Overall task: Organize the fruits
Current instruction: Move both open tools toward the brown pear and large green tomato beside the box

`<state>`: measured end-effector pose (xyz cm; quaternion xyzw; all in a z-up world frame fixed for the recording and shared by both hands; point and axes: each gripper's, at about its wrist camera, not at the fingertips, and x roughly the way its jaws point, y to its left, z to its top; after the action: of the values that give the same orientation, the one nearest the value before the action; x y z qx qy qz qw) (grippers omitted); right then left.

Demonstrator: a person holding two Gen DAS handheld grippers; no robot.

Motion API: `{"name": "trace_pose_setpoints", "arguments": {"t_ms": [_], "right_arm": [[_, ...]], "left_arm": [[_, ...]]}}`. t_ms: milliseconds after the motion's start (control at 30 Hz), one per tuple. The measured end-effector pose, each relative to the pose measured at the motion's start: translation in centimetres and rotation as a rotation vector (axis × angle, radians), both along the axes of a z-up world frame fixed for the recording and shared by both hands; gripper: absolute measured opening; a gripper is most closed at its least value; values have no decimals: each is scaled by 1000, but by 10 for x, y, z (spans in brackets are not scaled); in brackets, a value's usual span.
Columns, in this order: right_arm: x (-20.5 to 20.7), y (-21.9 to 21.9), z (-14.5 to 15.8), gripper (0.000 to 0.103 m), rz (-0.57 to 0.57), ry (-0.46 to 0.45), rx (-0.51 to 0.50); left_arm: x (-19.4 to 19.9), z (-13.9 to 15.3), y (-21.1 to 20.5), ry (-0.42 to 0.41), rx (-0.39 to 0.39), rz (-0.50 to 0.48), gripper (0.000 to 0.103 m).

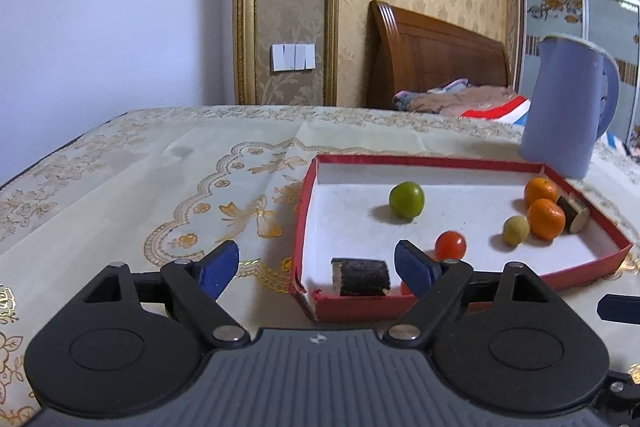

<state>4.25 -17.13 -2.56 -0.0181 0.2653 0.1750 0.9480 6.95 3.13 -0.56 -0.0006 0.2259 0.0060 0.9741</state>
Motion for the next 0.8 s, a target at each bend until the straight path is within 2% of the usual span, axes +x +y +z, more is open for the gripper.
{"name": "trace_pose_setpoints", "arguments": {"t_ms": [367, 567, 800], "right_arm": [[1, 12, -2, 76, 46, 16, -3], [8, 21, -5, 66, 56, 37, -25], [12, 28, -9, 65, 67, 57, -49]], "left_arm": [[2, -4, -3, 27, 24, -2, 85], [3, -3, -3, 26, 24, -1, 85], [2, -3, -3, 27, 26, -2, 85]]}}
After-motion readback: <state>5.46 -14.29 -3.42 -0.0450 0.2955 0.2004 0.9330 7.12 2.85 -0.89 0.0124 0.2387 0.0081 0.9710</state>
